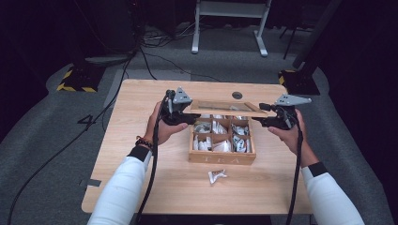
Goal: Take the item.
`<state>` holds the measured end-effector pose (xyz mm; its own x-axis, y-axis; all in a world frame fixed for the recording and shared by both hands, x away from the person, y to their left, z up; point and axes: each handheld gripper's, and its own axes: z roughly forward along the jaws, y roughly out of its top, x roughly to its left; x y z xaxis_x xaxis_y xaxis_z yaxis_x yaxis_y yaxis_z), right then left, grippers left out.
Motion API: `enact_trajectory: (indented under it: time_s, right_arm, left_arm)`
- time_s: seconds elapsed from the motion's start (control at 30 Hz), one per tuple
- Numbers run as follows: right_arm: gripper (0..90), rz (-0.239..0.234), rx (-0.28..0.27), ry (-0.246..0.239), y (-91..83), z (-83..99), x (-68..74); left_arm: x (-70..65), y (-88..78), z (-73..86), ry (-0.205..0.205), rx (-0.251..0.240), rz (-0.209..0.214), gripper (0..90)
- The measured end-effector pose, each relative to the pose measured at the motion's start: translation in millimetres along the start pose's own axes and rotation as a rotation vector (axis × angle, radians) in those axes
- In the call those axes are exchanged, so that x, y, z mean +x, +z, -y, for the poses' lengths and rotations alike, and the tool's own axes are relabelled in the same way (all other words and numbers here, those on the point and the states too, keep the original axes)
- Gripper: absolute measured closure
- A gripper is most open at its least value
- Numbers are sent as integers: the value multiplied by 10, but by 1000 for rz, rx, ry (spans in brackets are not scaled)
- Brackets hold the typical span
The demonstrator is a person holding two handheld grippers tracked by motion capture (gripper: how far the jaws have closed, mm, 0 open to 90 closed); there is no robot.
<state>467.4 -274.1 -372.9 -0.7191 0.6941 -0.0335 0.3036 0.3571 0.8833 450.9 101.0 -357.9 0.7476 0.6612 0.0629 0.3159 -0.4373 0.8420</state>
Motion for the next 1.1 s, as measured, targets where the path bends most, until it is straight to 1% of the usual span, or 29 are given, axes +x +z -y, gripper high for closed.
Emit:
enact_trajectory:
  time_s: [0.13,0.23,0.27,0.3,0.4,0.5,0.67,0.7,0.87,0.93,1.03,1.1]
  right_arm:
    - [400,-1,6,-6,-21,31,23]
    - [399,-8,5,-9,-45,51,52]
    - [397,-8,3,-14,-52,57,64]
    - [397,-10,6,-18,-59,64,76]
    - [392,-13,15,-24,-56,91,97]
    - [391,-15,22,-29,-58,120,111]
    - [387,-15,39,-46,-86,169,148]
    - [386,-20,43,-56,-96,182,161]
    - [385,-37,57,-67,-142,237,206]
    - [382,-46,66,-69,-157,268,226]
    - [379,-61,72,-70,-167,303,249]
    - [380,-66,73,-78,-176,320,270]
  left_arm:
    - [-18,-14,45,4,8,-3,409]
    - [-34,-20,77,-3,6,3,408]
    - [-40,-23,89,1,6,6,409]
    - [-49,-26,103,4,6,21,409]
    - [-67,-28,132,12,12,19,408]
    - [-95,-31,173,6,13,25,409]
    - [-141,-35,243,25,13,37,409]
    - [-151,-35,257,30,17,33,406]
    - [-186,-24,338,31,27,32,396]
    - [-197,-22,364,32,31,41,385]
    - [-215,-22,395,42,44,39,382]
    - [-222,-28,417,38,47,48,381]
